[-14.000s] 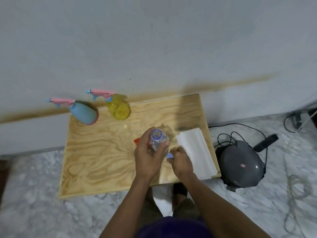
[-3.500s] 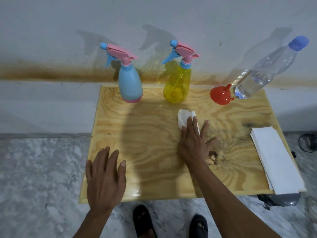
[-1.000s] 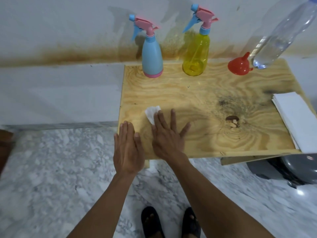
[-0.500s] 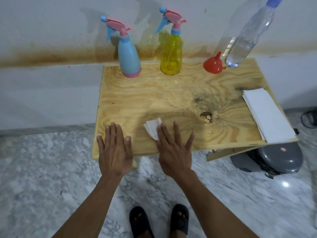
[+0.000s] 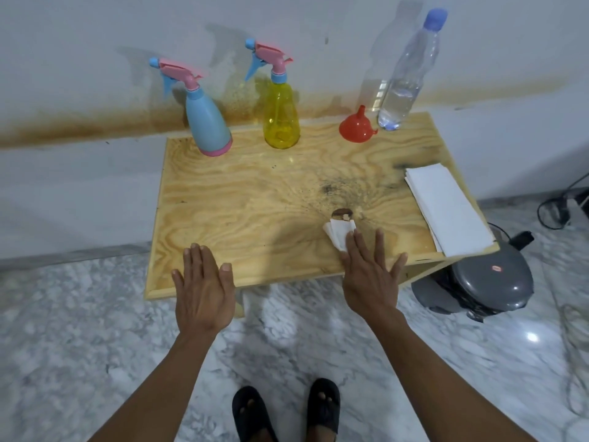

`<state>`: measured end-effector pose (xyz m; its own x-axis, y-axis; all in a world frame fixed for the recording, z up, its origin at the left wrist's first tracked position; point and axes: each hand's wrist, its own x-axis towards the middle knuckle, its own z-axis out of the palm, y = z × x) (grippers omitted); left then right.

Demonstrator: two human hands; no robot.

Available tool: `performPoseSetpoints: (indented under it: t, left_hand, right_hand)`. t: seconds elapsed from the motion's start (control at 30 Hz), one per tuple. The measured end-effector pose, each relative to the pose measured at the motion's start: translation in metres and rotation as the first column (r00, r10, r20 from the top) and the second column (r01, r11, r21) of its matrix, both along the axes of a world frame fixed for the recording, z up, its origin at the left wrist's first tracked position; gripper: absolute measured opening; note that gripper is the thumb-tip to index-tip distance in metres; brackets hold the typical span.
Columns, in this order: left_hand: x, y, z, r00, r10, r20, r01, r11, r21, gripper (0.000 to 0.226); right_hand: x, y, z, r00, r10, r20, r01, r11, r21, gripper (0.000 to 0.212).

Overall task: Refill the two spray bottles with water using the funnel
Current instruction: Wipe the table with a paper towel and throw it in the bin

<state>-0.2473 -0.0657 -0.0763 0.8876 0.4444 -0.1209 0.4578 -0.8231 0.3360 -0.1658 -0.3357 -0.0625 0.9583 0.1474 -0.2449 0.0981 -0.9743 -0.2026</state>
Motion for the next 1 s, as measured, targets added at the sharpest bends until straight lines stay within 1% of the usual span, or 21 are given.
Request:
performPoseSetpoints:
  t: [0.1,0.17,0.23,0.27,0.37,0.43,0.5,0.57,0.63,0.7,0.8,0.83,0.9,1.0]
  left_hand:
    - [0.001,-0.017,0.018,0.999,-0.054,-0.005,0.053,0.997,-0.062,0.085]
    - [0.003,-0.031,0.034,0.997,-0.076,0.004,0.076,0.992,-0.103,0.079]
    - [0.005,-0.045,0.054,0.996,-0.094,0.008,0.094,0.985,-0.141,0.071]
    - [0.007,-0.052,0.065,0.994,-0.105,0.009,0.105,0.982,-0.155,0.070]
    - [0.012,-0.073,0.100,0.990,-0.144,0.016,0.144,0.974,-0.177,0.067]
    - [0.014,-0.085,0.121,0.983,-0.184,0.030,0.186,0.963,-0.193,0.065]
    - [0.014,-0.097,0.138,0.971,-0.230,0.063,0.238,0.950,-0.202,0.063]
    - [0.015,-0.108,0.153,0.956,-0.269,0.114,0.287,0.936,-0.205,0.062]
    - [0.017,-0.122,0.165,0.937,-0.318,0.146,0.343,0.916,-0.207,0.062]
    - [0.019,-0.139,0.174,0.918,-0.365,0.156,0.392,0.894,-0.216,0.060]
    - [0.021,-0.170,0.182,0.881,-0.441,0.173,0.470,0.861,-0.196,0.055]
    - [0.022,-0.182,0.183,0.865,-0.471,0.174,0.498,0.847,-0.184,0.054]
    - [0.026,-0.209,0.184,0.828,-0.534,0.170,0.558,0.814,-0.163,0.054]
    - [0.035,-0.255,0.185,0.767,-0.620,0.164,0.641,0.752,-0.154,0.055]
  right_hand:
    - [-0.006,-0.016,0.013,0.992,-0.124,0.003,0.121,0.972,0.202,0.050]
    - [-0.012,-0.024,0.024,0.979,-0.190,0.079,0.147,0.913,0.381,0.049]
    - [-0.019,-0.030,0.038,0.950,-0.286,0.129,0.186,0.844,0.502,0.037]
    - [-0.022,-0.032,0.048,0.934,-0.340,0.110,0.229,0.807,0.545,0.031]
    - [-0.033,-0.038,0.083,0.876,-0.479,0.047,0.353,0.706,0.613,0.025]
    - [-0.043,-0.044,0.103,0.834,-0.551,0.027,0.408,0.648,0.643,0.024]
    - [-0.055,-0.052,0.121,0.776,-0.631,0.016,0.448,0.569,0.690,0.021]
    - [-0.067,-0.062,0.139,0.716,-0.698,0.015,0.457,0.485,0.745,0.019]
    - [-0.081,-0.076,0.157,0.662,-0.749,0.020,0.454,0.422,0.785,0.020]
    - [-0.096,-0.094,0.170,0.611,-0.789,0.057,0.435,0.395,0.809,0.021]
    - [-0.117,-0.128,0.184,0.528,-0.842,0.106,0.437,0.377,0.816,0.029]
    - [-0.124,-0.140,0.187,0.493,-0.864,0.102,0.452,0.355,0.818,0.026]
    - [-0.134,-0.166,0.193,0.420,-0.905,0.070,0.464,0.280,0.840,0.018]
    - [-0.145,-0.207,0.195,0.313,-0.949,0.023,0.463,0.174,0.869,0.021]
